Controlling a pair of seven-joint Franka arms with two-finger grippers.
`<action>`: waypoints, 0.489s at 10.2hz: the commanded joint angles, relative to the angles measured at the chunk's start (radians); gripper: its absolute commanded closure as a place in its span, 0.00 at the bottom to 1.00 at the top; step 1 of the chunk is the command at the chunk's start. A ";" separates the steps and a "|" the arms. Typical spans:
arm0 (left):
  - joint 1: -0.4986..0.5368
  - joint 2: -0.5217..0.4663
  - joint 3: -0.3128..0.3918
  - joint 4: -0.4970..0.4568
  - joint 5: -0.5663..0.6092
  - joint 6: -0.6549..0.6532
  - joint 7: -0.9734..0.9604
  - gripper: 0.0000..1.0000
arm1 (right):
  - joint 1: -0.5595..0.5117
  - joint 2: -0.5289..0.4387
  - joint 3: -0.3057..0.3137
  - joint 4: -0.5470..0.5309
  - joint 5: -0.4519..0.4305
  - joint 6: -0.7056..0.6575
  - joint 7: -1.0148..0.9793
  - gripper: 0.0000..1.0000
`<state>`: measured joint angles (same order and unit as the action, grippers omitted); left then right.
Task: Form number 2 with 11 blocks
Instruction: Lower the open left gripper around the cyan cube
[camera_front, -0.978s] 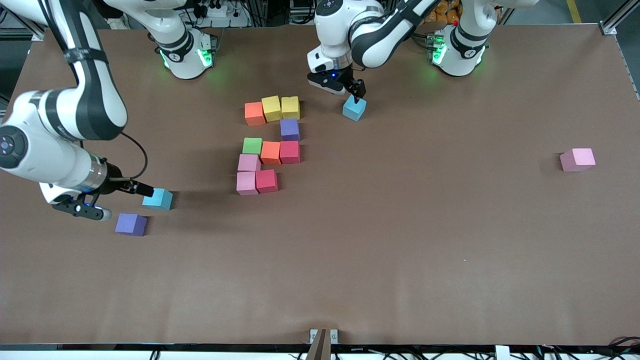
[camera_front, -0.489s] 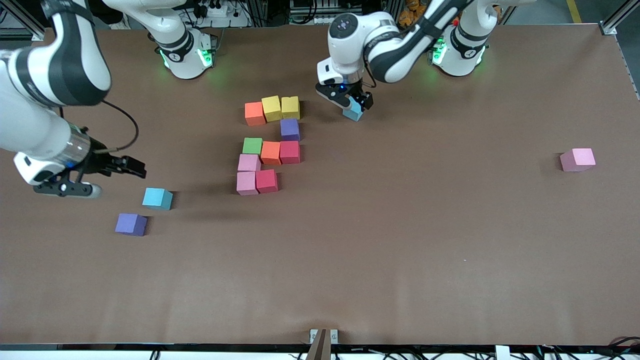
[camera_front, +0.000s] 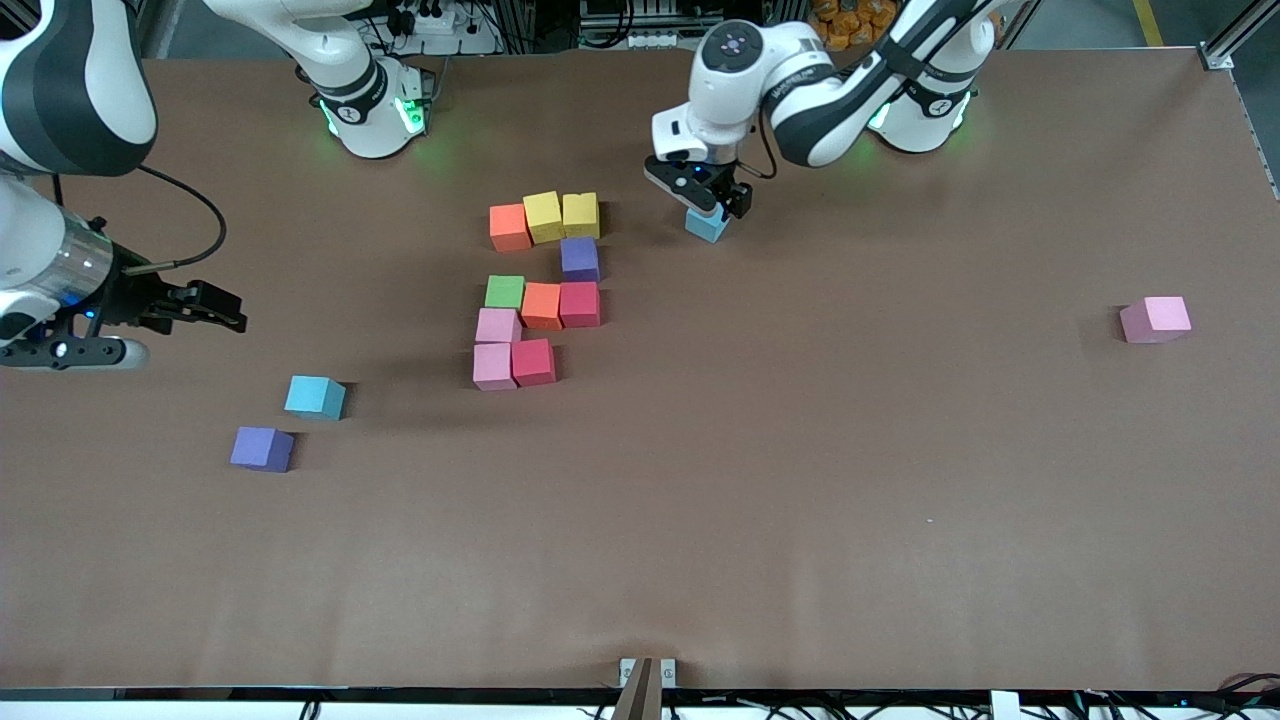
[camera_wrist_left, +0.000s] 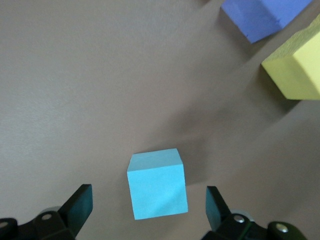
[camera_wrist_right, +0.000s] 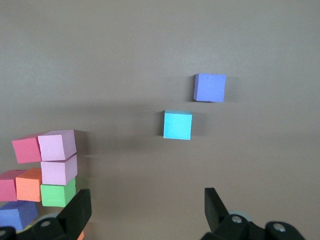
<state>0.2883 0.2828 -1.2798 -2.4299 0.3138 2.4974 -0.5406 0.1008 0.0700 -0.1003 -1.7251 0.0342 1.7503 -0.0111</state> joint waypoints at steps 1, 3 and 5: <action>0.031 -0.014 -0.024 -0.032 0.011 0.038 0.056 0.00 | 0.020 -0.033 -0.010 0.050 -0.030 -0.018 -0.010 0.00; 0.029 -0.016 -0.024 -0.032 0.011 0.040 0.060 0.00 | 0.027 -0.039 -0.007 0.116 -0.025 -0.034 -0.010 0.00; 0.020 -0.014 -0.024 -0.035 0.013 0.049 0.059 0.00 | 0.005 -0.036 -0.001 0.183 -0.020 -0.101 -0.009 0.00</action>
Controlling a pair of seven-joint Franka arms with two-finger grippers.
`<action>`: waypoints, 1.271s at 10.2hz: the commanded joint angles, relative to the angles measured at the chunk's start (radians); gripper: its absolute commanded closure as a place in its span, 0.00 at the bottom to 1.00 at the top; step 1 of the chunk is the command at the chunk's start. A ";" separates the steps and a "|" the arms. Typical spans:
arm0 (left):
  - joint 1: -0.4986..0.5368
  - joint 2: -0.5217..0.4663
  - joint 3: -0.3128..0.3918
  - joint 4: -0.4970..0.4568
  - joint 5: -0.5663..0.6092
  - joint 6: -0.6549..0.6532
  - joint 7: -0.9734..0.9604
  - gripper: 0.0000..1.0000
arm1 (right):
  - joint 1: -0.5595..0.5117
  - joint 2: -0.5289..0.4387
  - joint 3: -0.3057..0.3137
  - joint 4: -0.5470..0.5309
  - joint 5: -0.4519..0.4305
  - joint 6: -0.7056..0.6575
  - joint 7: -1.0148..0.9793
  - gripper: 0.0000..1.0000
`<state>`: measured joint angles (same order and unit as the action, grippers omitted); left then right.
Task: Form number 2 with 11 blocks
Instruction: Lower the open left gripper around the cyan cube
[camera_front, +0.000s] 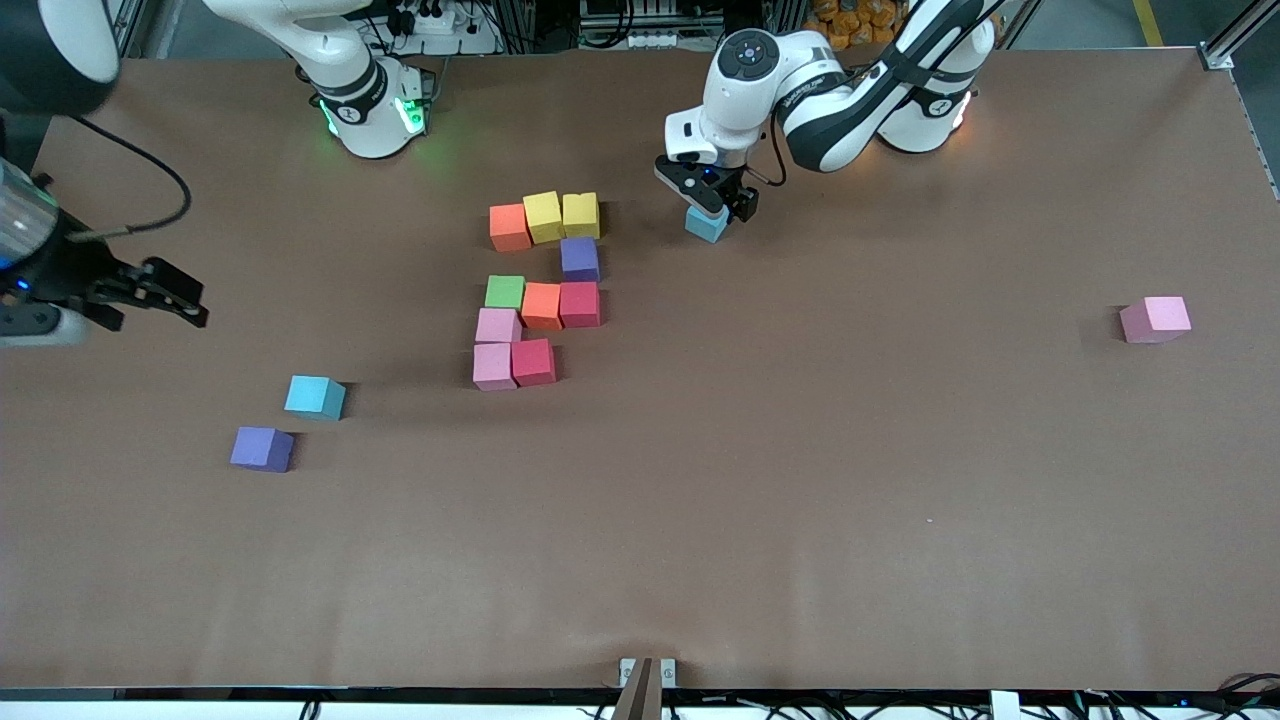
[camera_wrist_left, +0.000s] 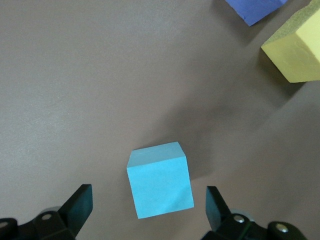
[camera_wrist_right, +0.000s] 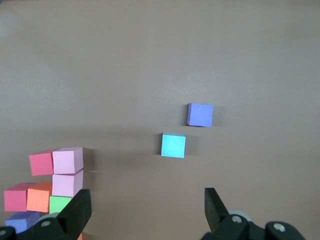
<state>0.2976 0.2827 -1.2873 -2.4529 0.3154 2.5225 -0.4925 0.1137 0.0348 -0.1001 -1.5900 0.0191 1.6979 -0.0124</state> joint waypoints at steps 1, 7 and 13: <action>0.011 -0.017 -0.017 -0.017 0.011 0.028 0.012 0.00 | -0.025 -0.006 -0.001 0.053 -0.005 -0.047 -0.008 0.00; 0.011 -0.014 -0.011 0.196 0.004 -0.247 0.031 0.00 | -0.083 0.000 0.007 0.119 -0.013 -0.119 -0.009 0.00; -0.460 -0.074 0.406 0.235 -0.090 -0.298 0.058 0.00 | -0.071 0.000 0.011 0.114 -0.010 -0.133 -0.021 0.00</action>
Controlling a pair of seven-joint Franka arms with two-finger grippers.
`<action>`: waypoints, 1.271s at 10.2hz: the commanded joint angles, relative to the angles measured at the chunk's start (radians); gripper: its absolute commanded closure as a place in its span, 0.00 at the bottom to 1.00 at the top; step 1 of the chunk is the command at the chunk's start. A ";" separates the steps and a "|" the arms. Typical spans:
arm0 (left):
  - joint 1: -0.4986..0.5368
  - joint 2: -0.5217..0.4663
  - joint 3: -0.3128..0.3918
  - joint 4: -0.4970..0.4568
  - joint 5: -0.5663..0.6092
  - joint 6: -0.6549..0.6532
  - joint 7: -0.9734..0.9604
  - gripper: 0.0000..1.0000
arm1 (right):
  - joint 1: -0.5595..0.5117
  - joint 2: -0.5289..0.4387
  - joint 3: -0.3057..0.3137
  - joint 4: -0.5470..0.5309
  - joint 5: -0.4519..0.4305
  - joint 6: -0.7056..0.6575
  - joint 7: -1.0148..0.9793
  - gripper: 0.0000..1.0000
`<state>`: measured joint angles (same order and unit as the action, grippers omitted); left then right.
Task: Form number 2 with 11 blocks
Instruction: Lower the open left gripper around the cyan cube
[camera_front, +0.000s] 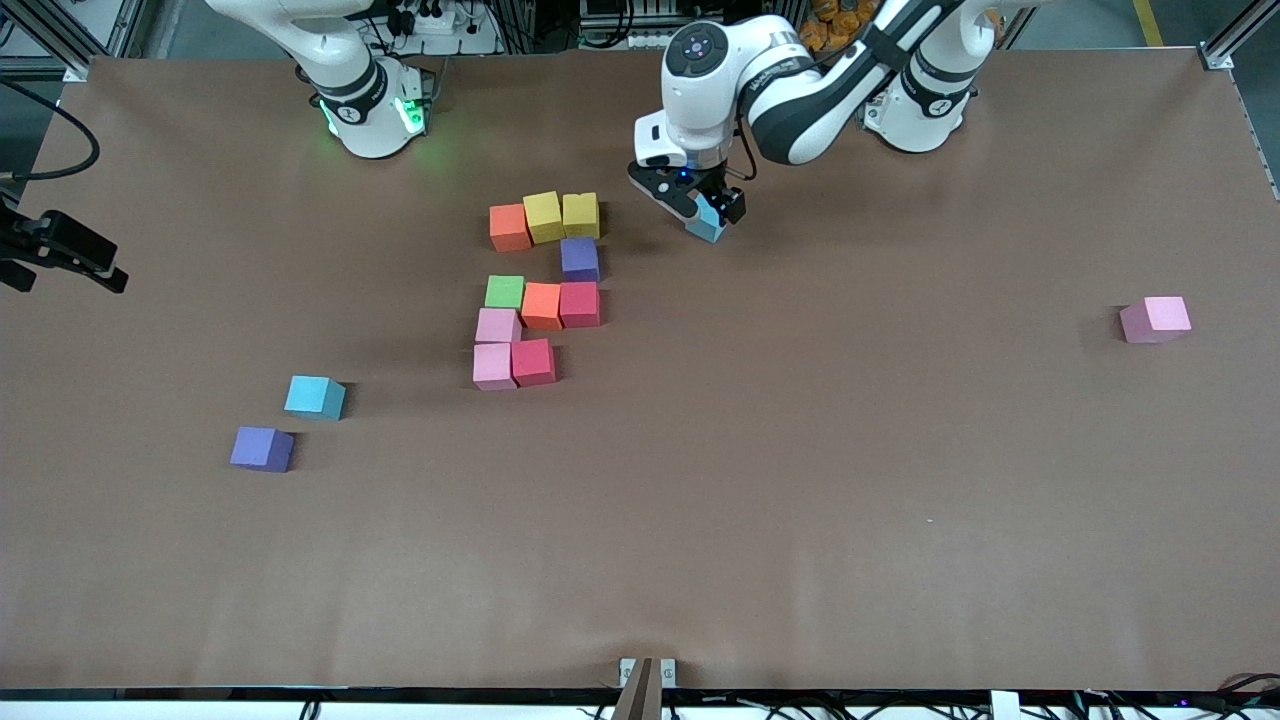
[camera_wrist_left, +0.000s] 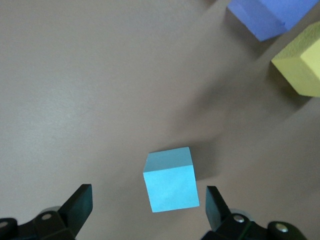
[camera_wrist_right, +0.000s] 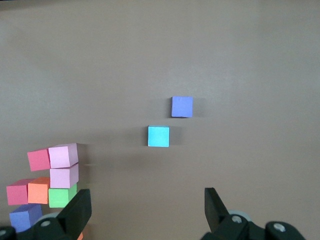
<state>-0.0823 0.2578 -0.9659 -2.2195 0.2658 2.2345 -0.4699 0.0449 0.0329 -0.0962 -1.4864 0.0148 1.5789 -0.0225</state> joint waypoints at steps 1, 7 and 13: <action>-0.155 -0.051 0.143 0.001 -0.062 0.005 0.036 0.00 | 0.003 0.002 0.007 0.009 -0.006 -0.013 -0.011 0.00; -0.499 -0.040 0.417 -0.029 -0.101 0.092 0.135 0.00 | 0.013 0.005 0.007 0.005 -0.006 -0.014 -0.010 0.00; -0.504 0.030 0.470 -0.037 -0.122 -0.052 0.117 0.00 | 0.016 0.007 0.007 0.005 -0.007 -0.013 -0.010 0.00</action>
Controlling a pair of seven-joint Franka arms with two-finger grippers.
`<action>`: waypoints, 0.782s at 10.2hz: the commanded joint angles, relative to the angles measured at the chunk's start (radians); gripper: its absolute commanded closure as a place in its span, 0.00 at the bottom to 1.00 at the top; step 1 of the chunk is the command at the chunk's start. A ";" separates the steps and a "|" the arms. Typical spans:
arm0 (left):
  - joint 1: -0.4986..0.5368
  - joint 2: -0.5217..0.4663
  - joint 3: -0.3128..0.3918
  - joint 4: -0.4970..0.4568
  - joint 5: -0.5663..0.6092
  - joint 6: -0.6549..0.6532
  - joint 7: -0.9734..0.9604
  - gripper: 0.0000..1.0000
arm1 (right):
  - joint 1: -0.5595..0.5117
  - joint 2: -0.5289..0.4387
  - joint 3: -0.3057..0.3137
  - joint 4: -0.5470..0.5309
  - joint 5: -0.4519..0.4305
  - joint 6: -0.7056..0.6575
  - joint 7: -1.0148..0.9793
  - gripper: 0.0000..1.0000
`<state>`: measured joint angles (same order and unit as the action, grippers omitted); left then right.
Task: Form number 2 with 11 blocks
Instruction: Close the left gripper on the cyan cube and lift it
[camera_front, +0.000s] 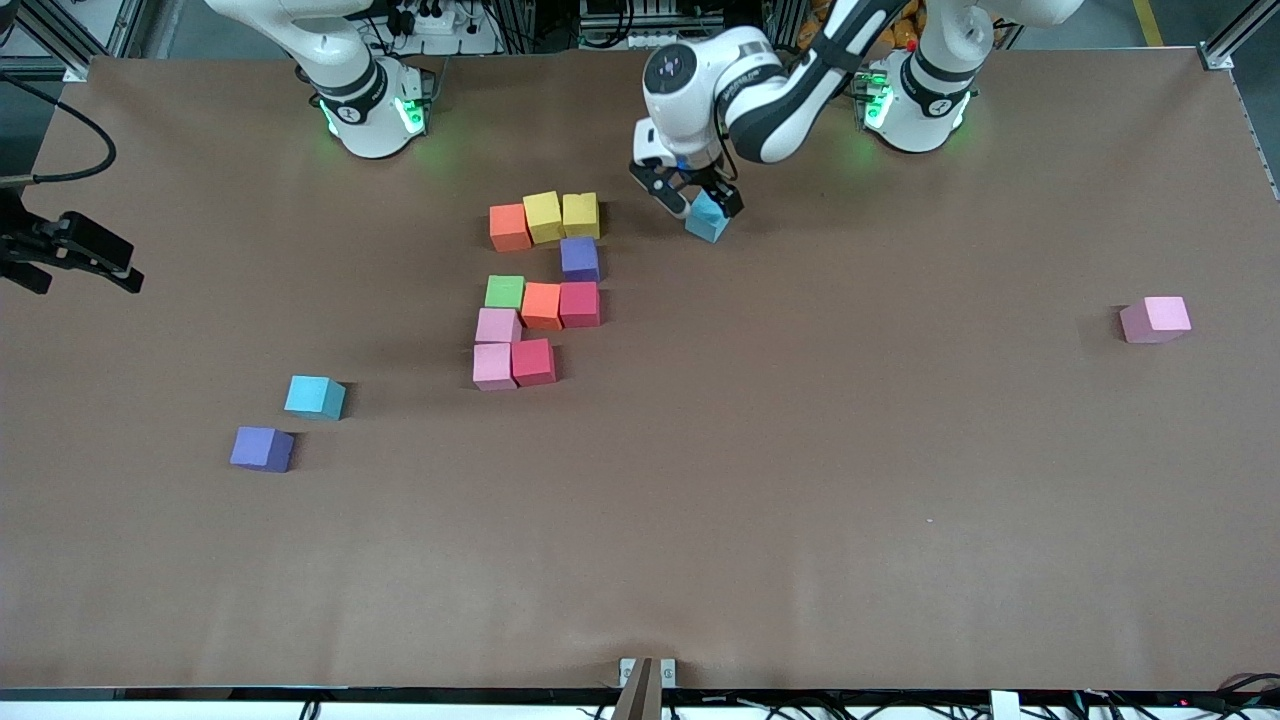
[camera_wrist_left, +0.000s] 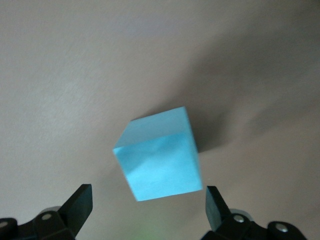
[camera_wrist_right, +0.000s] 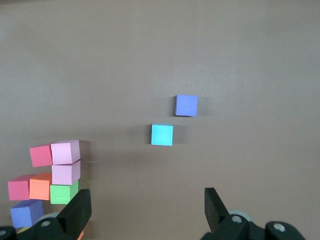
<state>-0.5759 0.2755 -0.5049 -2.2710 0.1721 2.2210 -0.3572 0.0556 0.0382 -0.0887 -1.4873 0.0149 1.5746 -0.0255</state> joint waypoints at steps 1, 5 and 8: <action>-0.012 0.033 0.012 0.022 -0.028 -0.040 -0.018 0.00 | 0.006 0.002 0.000 0.005 -0.007 -0.008 -0.007 0.00; -0.013 0.059 0.041 0.054 -0.029 -0.038 -0.032 0.00 | 0.013 0.003 0.000 0.005 -0.009 -0.007 -0.005 0.00; -0.021 0.077 0.042 0.070 -0.031 -0.038 -0.037 0.00 | 0.013 0.003 0.000 0.005 -0.009 -0.008 -0.004 0.00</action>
<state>-0.5772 0.3386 -0.4701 -2.2255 0.1661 2.2037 -0.3858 0.0635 0.0396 -0.0881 -1.4873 0.0149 1.5746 -0.0259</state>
